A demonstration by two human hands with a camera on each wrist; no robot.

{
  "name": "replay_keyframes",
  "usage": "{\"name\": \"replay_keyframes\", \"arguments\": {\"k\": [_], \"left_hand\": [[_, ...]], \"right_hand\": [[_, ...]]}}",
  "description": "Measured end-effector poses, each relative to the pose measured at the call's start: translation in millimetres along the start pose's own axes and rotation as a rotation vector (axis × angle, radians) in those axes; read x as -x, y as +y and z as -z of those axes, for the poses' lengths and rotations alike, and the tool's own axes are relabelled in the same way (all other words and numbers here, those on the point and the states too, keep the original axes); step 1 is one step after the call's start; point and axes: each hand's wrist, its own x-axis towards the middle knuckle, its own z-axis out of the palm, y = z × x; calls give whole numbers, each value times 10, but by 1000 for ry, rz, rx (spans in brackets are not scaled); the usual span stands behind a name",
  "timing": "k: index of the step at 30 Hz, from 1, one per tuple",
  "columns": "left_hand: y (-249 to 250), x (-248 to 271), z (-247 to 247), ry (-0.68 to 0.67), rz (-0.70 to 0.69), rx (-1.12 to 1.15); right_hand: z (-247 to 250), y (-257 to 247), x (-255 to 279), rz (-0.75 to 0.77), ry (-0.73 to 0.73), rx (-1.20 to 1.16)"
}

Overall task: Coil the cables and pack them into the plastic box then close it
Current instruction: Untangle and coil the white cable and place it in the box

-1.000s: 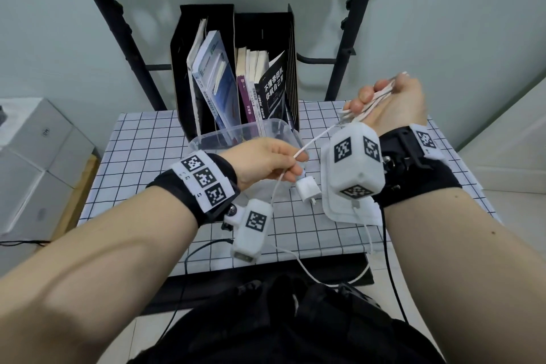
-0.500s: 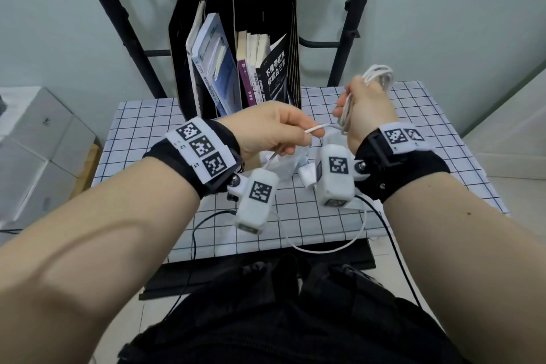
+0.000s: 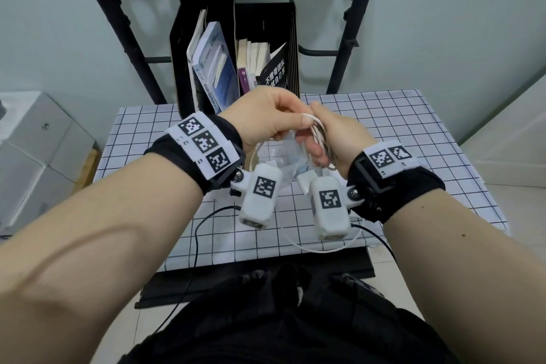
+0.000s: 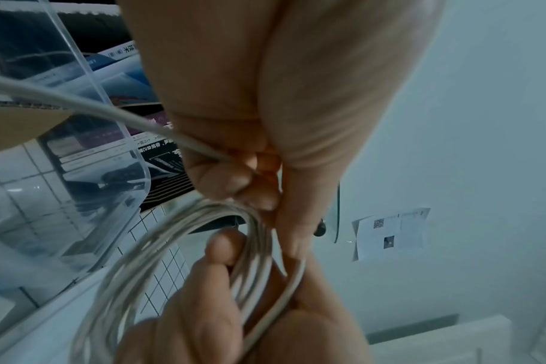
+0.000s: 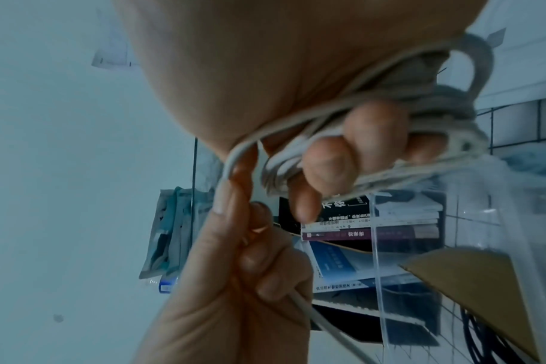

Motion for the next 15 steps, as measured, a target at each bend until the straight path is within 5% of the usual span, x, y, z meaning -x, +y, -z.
{"name": "replay_keyframes", "arguments": {"k": [6,15], "left_hand": [[-91,-59,94,138,-15,50],[-180,-24,69,56,107,125]], "right_hand": [[-61,-109,123,-16,-61,51],[9,-116,117,-41,-149,-276]]}}
